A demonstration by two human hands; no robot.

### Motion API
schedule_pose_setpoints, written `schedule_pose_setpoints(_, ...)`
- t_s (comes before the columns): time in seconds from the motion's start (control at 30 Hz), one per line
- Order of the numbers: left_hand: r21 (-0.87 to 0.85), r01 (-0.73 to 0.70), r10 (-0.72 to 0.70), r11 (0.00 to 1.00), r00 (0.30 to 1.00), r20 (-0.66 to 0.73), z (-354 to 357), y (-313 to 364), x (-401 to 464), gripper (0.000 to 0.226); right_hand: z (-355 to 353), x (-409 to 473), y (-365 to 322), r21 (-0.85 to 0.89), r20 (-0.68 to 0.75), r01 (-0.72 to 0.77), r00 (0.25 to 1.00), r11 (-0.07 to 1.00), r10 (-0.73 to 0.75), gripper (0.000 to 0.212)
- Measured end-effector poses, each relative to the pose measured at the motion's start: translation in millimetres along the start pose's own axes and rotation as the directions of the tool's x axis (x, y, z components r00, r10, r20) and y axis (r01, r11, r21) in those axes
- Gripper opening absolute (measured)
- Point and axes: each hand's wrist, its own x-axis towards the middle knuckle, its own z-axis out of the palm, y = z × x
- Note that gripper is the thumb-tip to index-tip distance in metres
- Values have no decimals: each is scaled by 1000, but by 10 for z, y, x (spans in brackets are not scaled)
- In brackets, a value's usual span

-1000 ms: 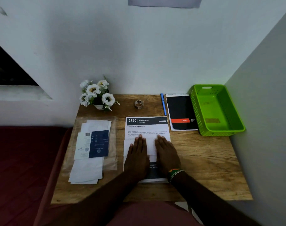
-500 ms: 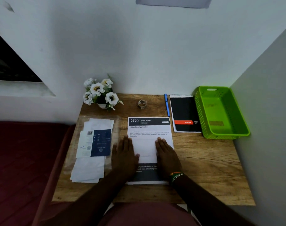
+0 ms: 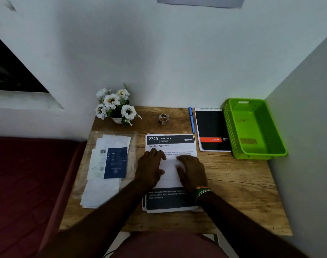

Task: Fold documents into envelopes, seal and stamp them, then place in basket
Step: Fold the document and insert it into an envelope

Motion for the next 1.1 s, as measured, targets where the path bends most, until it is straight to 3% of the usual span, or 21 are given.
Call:
schedule_pose_setpoints(0.13,-149,-27,19,988,998,-60,43,-56,-21,34,-79,232,-114,16,5,20,1000,1000,-20,20)
schedule_pose_setpoints(0.23,-201,-39,12,979,990,-137,13,-41,21,7,-119,292,-181,47,29,16,999,999,-18,11)
schedule_pose_setpoints(0.37,-117,-40,11,992,972,-236,-171,129,54,14,-151,298,-209,49,-37,64,997,997,-62,13)
schedule_pose_setpoints(0.6,-73,-49,42,996,994,-96,-335,-239,82,15,-300,325,-186,21,-81,147,986,989,-144,12)
schedule_pose_setpoints(0.73,-262,3,-18,965,998,-54,-355,-524,3,14,-309,307,-139,2,-85,141,986,990,-140,8)
schedule_pose_setpoints(0.83,-343,22,-63,939,992,-107,-390,-552,-52,8,-333,314,-75,11,-84,110,990,994,-109,7)
schedule_pose_setpoints(0.9,-522,58,-131,851,986,-103,-382,-517,-50,3,-356,329,-41,15,-72,88,994,996,-87,7)
schedule_pose_setpoints(0.97,-720,106,-181,685,983,-27,-363,-429,-41,10,-386,350,-48,24,-66,69,996,997,-67,9)
schedule_pose_setpoints(1.03,-791,156,-197,591,979,46,-328,-340,-25,11,-416,373,-95,35,-59,46,997,998,-43,11)
schedule_pose_setpoints(1.1,-792,189,-227,580,972,65,-304,-269,3,11,-439,396,-124,36,-38,27,999,999,-25,12)
